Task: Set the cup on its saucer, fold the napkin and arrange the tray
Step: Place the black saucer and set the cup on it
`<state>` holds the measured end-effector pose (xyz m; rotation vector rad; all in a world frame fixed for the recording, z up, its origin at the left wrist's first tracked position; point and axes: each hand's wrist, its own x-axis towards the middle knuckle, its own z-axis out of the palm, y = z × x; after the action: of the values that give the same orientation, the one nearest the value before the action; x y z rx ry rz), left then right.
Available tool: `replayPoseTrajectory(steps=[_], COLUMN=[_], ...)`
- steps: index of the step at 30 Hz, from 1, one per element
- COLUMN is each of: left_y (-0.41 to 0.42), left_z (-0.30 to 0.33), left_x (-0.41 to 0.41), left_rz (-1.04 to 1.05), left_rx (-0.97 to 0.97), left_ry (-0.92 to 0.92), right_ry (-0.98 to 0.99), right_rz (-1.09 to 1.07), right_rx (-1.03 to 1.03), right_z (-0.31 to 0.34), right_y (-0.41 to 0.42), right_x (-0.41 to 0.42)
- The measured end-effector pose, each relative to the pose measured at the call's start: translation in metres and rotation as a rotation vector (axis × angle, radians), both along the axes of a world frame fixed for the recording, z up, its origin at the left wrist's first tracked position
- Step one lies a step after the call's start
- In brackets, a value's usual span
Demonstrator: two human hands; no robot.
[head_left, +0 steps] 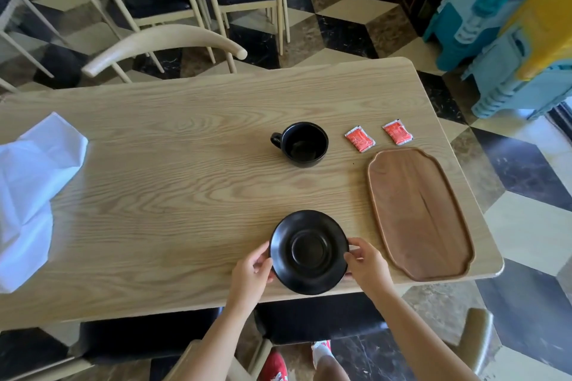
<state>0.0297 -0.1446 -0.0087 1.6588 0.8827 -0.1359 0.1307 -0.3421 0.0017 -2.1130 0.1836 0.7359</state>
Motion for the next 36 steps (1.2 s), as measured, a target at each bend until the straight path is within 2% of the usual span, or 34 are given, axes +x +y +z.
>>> replayPoseTrajectory(steps=[2, 5, 7, 9, 12, 16, 20, 29, 31, 34, 36], left_y=[0.009, 0.03, 0.039, 0.043, 0.044, 0.046, 0.043, 0.011, 0.009, 0.017, 0.028], left_z=[0.004, 0.021, 0.035, 0.045, 0.048, 0.041, 0.038, 0.036, 0.037, 0.046, 0.046], left_x=[0.006, 0.029, 0.057, 0.092, 0.137, 0.166, 0.165, 0.129, 0.122, 0.127, 0.14], left_rz=[-0.125, -0.227, -0.323, -0.473, -0.773, -0.982, -0.96, -0.874, -0.864, -0.637, -0.445], left_rx=[0.182, 0.533, 0.743, 0.891, 1.04, 1.078, 1.062, 1.062, 1.051, 0.972, 0.932], left_ry=[0.048, -0.063, -0.182, -0.228, -0.186, 0.008, 0.044, -0.019, -0.081, -0.279, -0.266], right_ry=[-0.032, -0.327, -0.501, -0.633, -0.722, -0.713, -0.717, -0.832, -0.86, -0.828, -0.652], right_rz=[0.026, 0.108, 0.232, 0.451, 0.751, 0.918, 0.97, 1.127, 1.129, 0.952, 0.737], right_rx=[-0.05, -0.194, -0.249, -0.326, -0.459, -0.545, -0.54, -0.456, -0.392, -0.215, -0.131], right_z=[0.007, 0.021, 0.03, 0.035, 0.033, 0.026, 0.023, 0.024, 0.024, 0.024, 0.023], right_y=[-0.002, 0.004, 0.019, 0.035, 0.054, 0.065, 0.06, 0.039, 0.035, 0.036, 0.044], right_x=[0.012, 0.041, 0.062, 0.082, 0.109, 0.132, 0.142, 0.157, 0.154, 0.149, 0.15])
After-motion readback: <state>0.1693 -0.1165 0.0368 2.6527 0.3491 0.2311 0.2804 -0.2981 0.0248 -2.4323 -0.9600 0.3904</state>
